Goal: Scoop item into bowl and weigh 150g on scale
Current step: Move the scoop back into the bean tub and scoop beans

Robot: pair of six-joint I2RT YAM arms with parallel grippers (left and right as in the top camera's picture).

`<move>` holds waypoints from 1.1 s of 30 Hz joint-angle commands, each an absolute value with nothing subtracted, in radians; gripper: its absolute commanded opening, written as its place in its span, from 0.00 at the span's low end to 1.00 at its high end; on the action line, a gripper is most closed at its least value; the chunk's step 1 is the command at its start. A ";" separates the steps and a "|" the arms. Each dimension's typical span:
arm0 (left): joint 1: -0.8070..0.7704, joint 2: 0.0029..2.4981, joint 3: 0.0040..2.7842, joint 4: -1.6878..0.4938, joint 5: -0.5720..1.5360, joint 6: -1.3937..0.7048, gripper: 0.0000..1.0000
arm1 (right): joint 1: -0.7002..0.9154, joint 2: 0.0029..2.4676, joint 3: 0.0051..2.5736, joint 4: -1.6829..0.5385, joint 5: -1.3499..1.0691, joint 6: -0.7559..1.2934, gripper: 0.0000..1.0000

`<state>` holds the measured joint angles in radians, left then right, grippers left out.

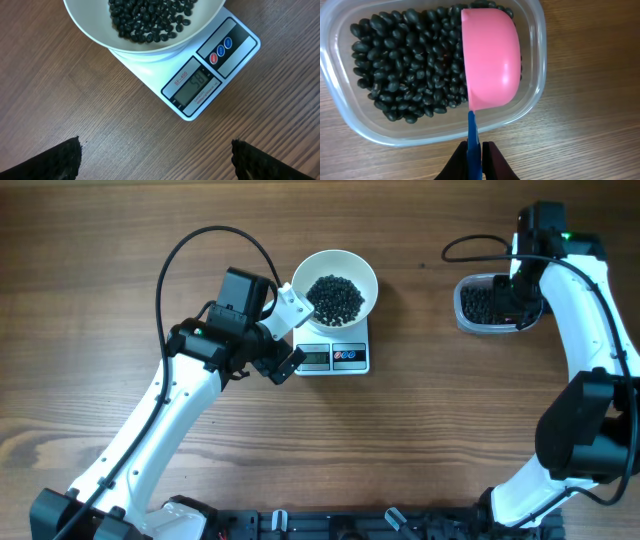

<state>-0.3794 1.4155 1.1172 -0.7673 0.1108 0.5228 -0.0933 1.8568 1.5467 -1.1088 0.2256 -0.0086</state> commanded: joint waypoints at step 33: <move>-0.377 1.407 1.113 -0.768 0.126 0.543 1.00 | -0.315 1.920 1.541 -1.285 -0.545 -0.132 0.04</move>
<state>-0.3794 1.4155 1.1172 -0.7673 0.1108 0.5228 -0.2745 1.9522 1.5414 -1.2705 -0.3943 -0.1101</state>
